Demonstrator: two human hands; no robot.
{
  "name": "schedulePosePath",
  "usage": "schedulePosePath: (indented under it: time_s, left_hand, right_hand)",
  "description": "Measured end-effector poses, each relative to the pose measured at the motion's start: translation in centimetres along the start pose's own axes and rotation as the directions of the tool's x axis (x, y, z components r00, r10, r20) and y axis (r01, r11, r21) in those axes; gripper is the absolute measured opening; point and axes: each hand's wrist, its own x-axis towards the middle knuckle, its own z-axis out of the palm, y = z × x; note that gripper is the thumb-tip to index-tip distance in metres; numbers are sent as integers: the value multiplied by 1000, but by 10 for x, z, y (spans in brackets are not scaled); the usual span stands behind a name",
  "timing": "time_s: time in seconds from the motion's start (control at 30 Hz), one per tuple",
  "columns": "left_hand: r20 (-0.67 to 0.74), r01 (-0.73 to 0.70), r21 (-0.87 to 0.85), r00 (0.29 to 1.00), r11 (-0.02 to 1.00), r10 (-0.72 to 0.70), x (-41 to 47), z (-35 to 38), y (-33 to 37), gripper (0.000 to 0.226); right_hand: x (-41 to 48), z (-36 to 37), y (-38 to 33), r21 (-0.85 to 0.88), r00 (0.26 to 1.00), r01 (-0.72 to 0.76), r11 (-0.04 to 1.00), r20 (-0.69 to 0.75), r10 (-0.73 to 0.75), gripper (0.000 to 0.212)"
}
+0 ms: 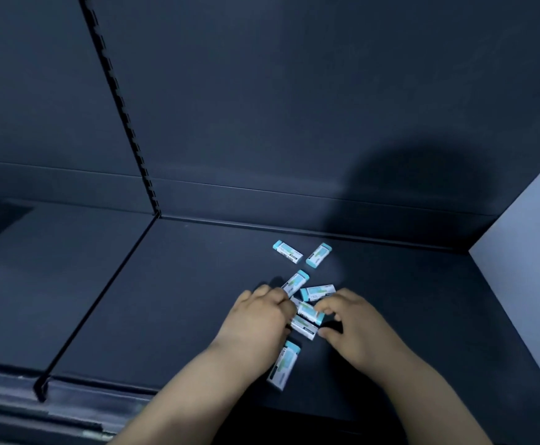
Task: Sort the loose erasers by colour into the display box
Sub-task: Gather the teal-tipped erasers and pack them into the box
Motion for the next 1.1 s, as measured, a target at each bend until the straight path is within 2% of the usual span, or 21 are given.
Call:
schedulePosePath:
  time_s: [0.17, 0.3, 0.4, 0.6, 0.8, 0.93, 1.1]
  left_hand:
    - [-4, -11, 58, 1000, 998, 11, 5, -2, 1, 30]
    - [-29, -26, 29, 999, 999, 27, 3, -6, -7, 32]
    - [-56, -13, -32, 998, 999, 11, -3, -13, -19, 29]
    - [-98, 161, -349, 973, 923, -207, -22, -29, -56, 19]
    - [2, 334, -368, 934, 868, -358, -48, -28, -95, 22]
    - [68, 396, -313, 916, 863, -396, -58, -25, -116, 22]
    - [156, 442, -308, 897, 843, -414, -65, -24, -127, 18]
  right_hand:
    - [5, 2, 2, -25, 1000, -19, 1000, -14, 18, 23]
    - [5, 2, 3, -24, 999, -30, 999, -39, 29, 19]
    - [5, -1, 1, 56, 996, -41, 998, -83, 45, 17]
    - [18, -6, -32, 258, 990, 11, 966, -137, 26, 14]
    - [37, 13, -82, 366, 997, -34, 930, -47, 56, 11]
    - [43, 32, -99, 278, 990, -127, 952, -31, 141, 3]
    - [46, 42, -109, 95, 984, -166, 981, -53, 172, 15]
